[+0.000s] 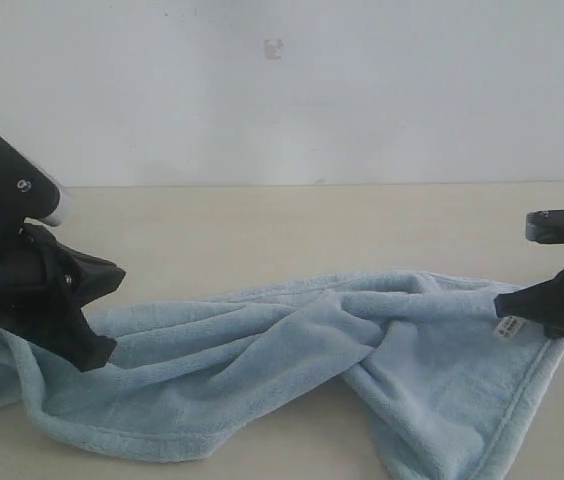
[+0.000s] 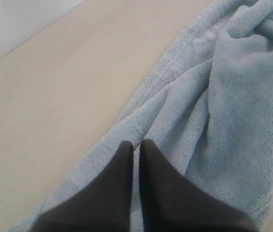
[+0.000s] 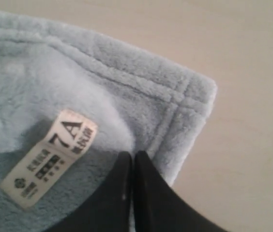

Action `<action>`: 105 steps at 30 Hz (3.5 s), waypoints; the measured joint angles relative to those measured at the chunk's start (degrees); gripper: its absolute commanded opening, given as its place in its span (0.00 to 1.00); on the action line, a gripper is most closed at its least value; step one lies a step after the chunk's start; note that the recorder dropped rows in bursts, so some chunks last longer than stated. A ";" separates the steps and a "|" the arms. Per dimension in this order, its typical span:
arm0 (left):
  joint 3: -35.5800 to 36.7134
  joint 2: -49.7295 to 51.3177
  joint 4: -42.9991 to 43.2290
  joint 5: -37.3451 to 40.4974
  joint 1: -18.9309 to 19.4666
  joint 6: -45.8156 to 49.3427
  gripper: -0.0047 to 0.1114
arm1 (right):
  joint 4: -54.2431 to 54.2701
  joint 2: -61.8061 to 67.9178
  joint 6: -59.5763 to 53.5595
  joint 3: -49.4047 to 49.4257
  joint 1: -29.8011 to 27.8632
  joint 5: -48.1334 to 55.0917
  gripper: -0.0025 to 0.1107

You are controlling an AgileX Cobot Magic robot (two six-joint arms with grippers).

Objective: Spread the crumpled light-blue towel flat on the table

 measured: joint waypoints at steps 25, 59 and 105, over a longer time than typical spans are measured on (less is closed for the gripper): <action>0.00 0.00 0.00 -0.11 0.00 0.00 0.08 | 19.23 4.46 -2.54 -18.00 -13.70 10.90 0.03; -15.26 16.97 -57.66 45.18 6.26 48.39 0.26 | 5.05 -20.98 -8.52 3.06 24.49 36.15 0.17; -13.87 2.09 -54.67 34.37 8.36 46.41 0.07 | 6.85 -15.92 -9.62 14.27 24.49 21.62 0.41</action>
